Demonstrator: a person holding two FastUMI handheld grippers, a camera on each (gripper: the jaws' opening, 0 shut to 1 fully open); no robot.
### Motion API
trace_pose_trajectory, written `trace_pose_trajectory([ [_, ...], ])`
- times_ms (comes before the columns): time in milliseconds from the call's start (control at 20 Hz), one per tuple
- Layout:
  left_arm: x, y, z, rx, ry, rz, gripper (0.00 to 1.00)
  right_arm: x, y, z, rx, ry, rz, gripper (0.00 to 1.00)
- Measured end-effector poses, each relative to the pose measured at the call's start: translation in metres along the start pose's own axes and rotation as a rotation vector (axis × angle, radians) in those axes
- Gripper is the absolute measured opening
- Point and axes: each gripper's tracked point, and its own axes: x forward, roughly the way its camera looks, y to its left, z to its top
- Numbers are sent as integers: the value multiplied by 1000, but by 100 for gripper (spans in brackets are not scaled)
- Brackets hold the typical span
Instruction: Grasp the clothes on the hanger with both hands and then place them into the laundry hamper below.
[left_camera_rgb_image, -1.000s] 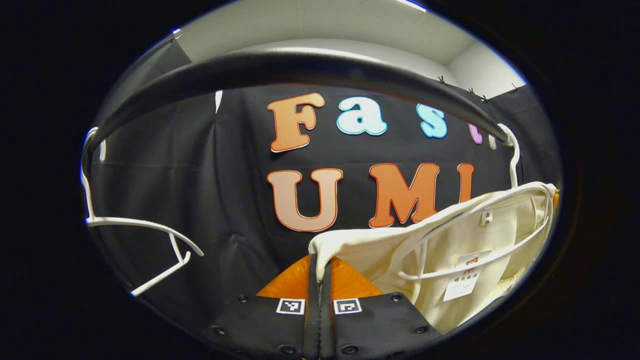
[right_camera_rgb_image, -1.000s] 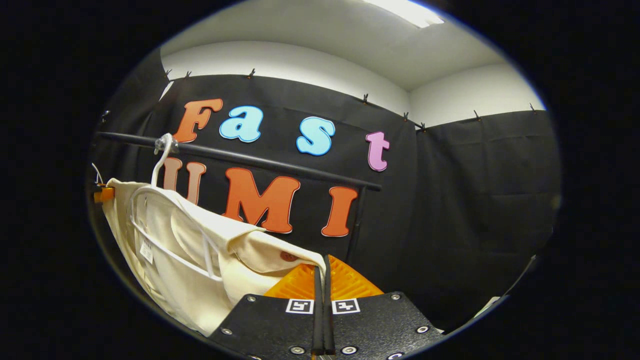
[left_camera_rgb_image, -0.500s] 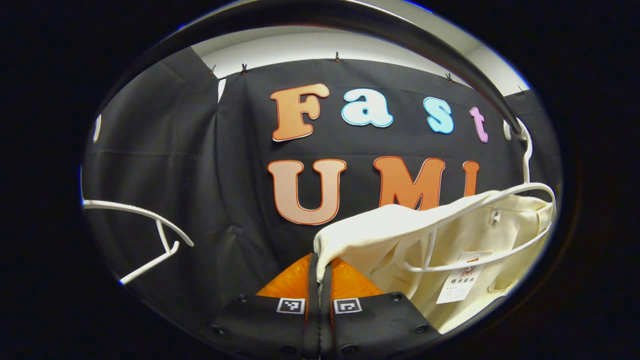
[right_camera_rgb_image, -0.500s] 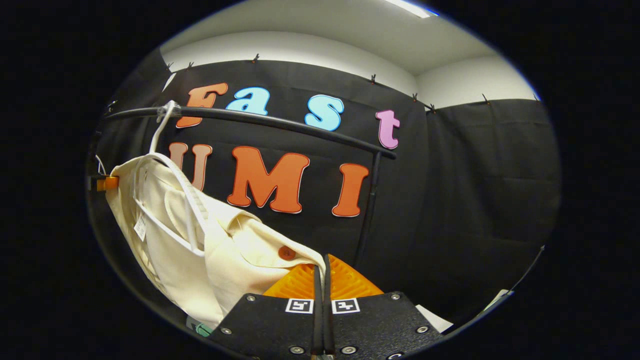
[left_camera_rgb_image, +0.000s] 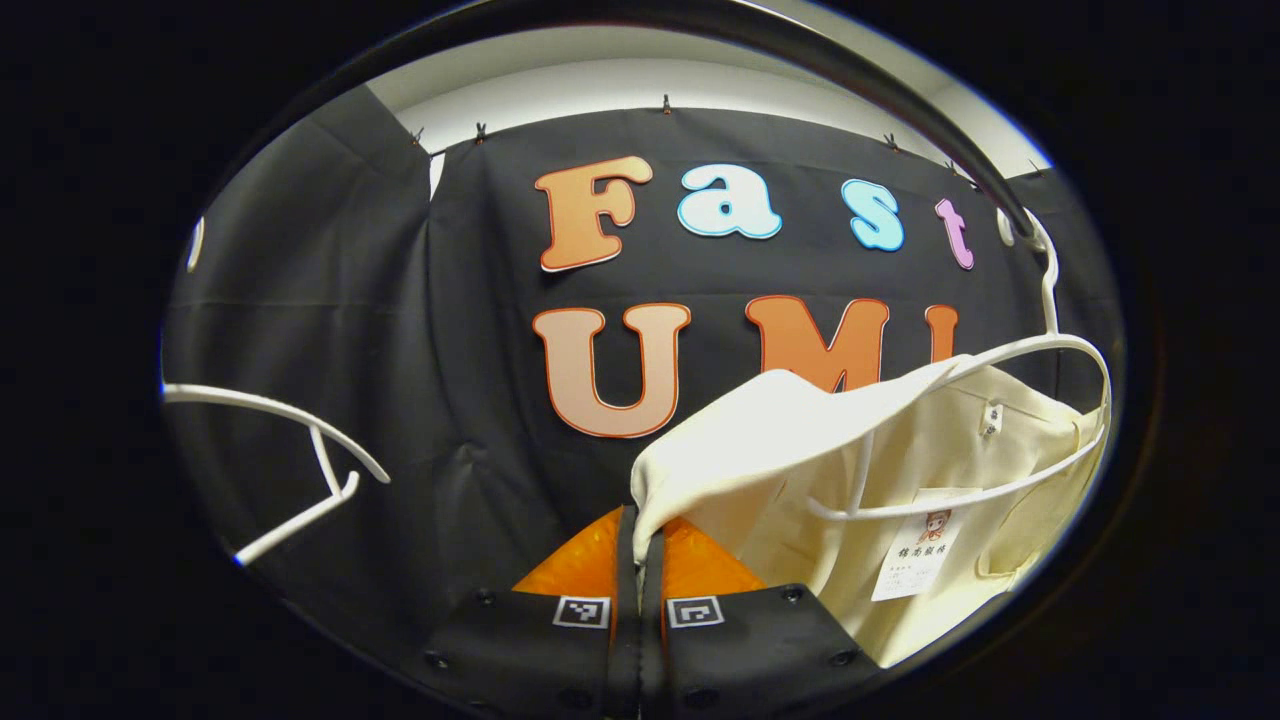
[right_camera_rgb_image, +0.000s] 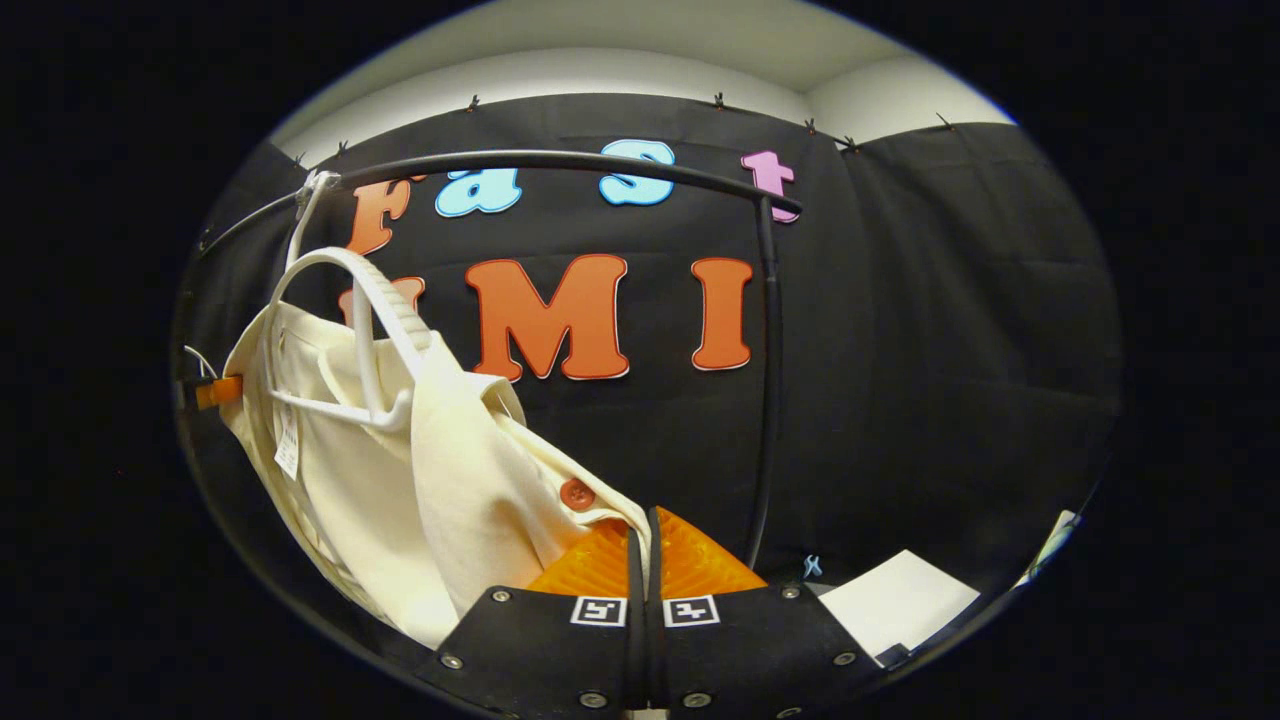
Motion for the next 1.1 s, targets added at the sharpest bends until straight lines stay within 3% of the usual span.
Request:
trace_pose_trajectory([
  [300,-11,3,2,29,-11,15,7,1,36,-58,45,86,45,0],
  [350,-9,8,-4,22,6,22,7,4,30,-82,48,154,8,0],
  [450,-8,29,-32,-16,68,64,7,3,18,-131,135,234,-33,0],
  [550,-2,24,-84,-96,181,21,7,-11,17,-166,201,280,-34,0],
  [600,-12,27,-106,-75,222,39,7,-18,16,-179,200,300,-42,0],
  [800,-40,31,-137,26,229,39,7,-31,16,-175,142,258,-36,0],
  [1100,-64,32,-149,-24,252,12,7,-47,13,-161,119,238,-30,0],
])
